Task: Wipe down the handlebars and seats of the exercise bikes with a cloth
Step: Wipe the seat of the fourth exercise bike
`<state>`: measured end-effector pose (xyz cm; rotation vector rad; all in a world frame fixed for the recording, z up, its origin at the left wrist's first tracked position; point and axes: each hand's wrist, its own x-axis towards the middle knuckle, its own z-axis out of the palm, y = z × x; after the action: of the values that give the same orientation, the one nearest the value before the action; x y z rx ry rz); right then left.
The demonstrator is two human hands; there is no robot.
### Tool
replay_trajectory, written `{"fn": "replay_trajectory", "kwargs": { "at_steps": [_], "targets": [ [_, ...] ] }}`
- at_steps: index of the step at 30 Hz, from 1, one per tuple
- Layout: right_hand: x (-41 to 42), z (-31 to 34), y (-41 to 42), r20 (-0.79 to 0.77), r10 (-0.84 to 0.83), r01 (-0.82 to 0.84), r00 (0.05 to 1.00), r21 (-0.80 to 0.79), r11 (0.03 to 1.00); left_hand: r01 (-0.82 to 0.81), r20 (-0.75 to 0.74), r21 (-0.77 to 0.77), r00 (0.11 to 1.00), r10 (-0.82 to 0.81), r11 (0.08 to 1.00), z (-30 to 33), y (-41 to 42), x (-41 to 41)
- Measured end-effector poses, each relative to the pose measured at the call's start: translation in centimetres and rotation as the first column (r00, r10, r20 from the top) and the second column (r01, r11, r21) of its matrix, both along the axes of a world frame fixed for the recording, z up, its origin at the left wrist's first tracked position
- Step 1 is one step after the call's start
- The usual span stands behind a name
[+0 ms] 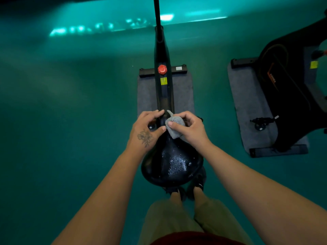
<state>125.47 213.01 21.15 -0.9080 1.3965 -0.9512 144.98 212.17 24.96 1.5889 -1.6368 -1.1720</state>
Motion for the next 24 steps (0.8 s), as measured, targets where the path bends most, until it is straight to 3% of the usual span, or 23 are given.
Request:
{"fn": "replay_trajectory", "kwargs": {
  "at_steps": [3, 11, 19, 24],
  "targets": [
    [0.0, 0.4, -0.6, 0.046, 0.003, -0.003, 0.999, 0.012, 1.000, -0.007, -0.002, 0.011, 1.000, 0.007, 1.000, 0.1, 0.2, -0.2],
    [-3.7, -0.7, 1.7, 0.104, 0.227, -0.239, 0.968, 0.120, 0.964, -0.019, -0.002, 0.016, 1.000, 0.019, 1.000, -0.1, 0.5, -0.4],
    [-2.3, 0.2, 0.2, 0.069, 0.149, -0.154, 0.986, 0.082, 0.985, -0.023, 0.001, 0.028, 1.000, 0.023, 0.999, -0.1, 0.6, -0.3],
    [-3.9, 0.2, 0.4, 0.067, 0.253, -0.261, 0.965, 0.174, 0.950, -0.012, 0.001, 0.001, 1.000, 0.012, 1.000, -0.3, 0.5, -0.4]
  ]
}}
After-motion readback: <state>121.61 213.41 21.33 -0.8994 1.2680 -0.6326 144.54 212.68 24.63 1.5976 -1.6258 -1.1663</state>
